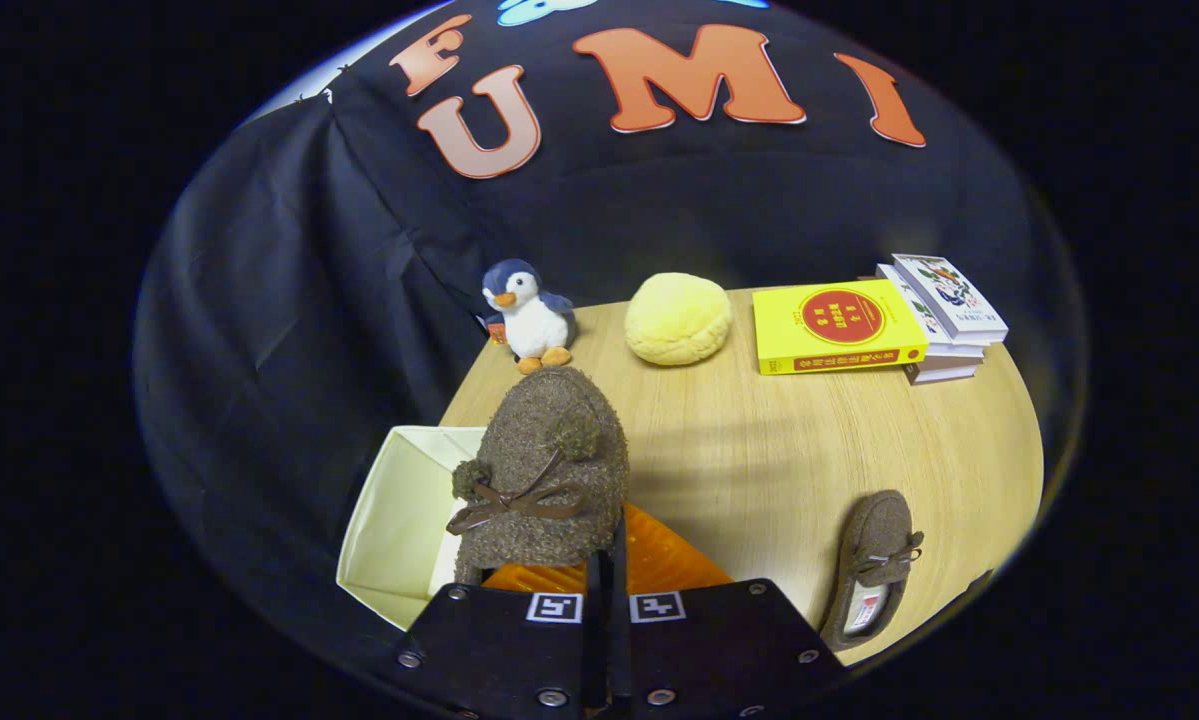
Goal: Open the storage box then place both shoes into the box .Put the left shoe in first, then the right shoe, with the right side of both shoes facing outward in a uniform manner.
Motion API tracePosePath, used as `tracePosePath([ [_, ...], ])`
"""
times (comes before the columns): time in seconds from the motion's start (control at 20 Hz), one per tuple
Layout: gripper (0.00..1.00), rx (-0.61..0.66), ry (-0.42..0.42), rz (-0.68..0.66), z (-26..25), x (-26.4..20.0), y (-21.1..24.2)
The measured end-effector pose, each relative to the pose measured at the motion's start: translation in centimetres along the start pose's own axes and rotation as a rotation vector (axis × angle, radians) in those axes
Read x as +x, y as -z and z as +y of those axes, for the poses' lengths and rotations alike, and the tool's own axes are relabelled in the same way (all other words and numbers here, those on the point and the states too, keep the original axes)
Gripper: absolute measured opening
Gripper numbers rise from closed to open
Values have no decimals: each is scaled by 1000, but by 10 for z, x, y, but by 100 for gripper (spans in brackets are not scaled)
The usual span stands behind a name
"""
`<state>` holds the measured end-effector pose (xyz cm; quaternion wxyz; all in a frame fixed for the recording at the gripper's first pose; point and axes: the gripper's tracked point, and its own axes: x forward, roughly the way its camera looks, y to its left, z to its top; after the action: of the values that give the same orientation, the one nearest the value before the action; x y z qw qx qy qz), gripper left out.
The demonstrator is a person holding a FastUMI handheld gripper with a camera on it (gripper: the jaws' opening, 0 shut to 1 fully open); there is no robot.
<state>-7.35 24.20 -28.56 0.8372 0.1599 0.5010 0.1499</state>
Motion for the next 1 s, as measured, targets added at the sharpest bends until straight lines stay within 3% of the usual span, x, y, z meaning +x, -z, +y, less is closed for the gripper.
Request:
tracePosePath([
  [0.25,3,-25,-45,5,65,6,-13],
  [0.55,3,7,-111,67,133,34,2],
  [0.8,3,12,-104,146,170,71,38],
  [1.0,3,35,-49,217,177,94,68],
])
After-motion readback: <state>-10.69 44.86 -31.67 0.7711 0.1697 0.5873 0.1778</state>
